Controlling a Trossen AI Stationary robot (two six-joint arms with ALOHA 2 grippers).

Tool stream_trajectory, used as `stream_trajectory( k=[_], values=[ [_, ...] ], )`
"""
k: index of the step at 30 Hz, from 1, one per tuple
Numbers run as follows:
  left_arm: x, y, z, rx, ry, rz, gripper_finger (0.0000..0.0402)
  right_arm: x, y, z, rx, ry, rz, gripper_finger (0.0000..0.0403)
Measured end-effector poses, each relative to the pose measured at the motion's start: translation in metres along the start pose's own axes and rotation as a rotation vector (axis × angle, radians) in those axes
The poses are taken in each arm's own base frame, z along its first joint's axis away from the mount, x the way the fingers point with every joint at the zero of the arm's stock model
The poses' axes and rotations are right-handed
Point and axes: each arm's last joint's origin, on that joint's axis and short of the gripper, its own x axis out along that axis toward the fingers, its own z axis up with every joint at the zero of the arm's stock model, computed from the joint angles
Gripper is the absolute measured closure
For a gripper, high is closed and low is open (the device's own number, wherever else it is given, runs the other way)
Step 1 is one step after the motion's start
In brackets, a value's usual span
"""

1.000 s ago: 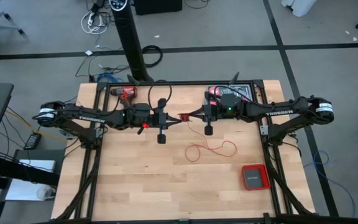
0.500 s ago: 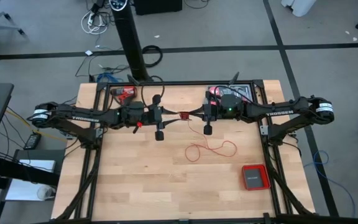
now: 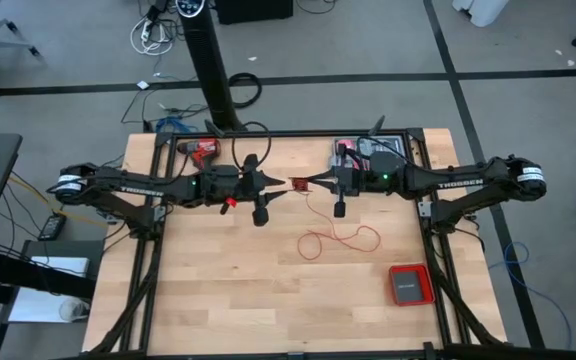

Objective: Coil cords
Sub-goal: Uncoil the red wire from the black spool

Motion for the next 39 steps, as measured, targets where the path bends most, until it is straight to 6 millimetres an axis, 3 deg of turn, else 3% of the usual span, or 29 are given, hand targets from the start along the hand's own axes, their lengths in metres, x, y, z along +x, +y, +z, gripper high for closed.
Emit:
stream_trajectory(
  k=[6, 16, 39],
  values=[
    [0.009, -0.003, -0.003, -0.018, -0.034, -0.033, 0.0281, 0.001, 0.002, 0.005, -0.053, -0.032, -0.063, 0.0403],
    [0.008, -0.003, 0.009, -0.043, -0.161, -0.045, 0.0281, 0.001, 0.002, 0.011, -0.047, -0.082, -0.098, 0.0403],
    [0.008, -0.002, 0.013, -0.043, -0.197, -0.041, 0.0281, 0.001, 0.007, 0.007, -0.054, -0.057, -0.02, 0.0403]
  ],
)
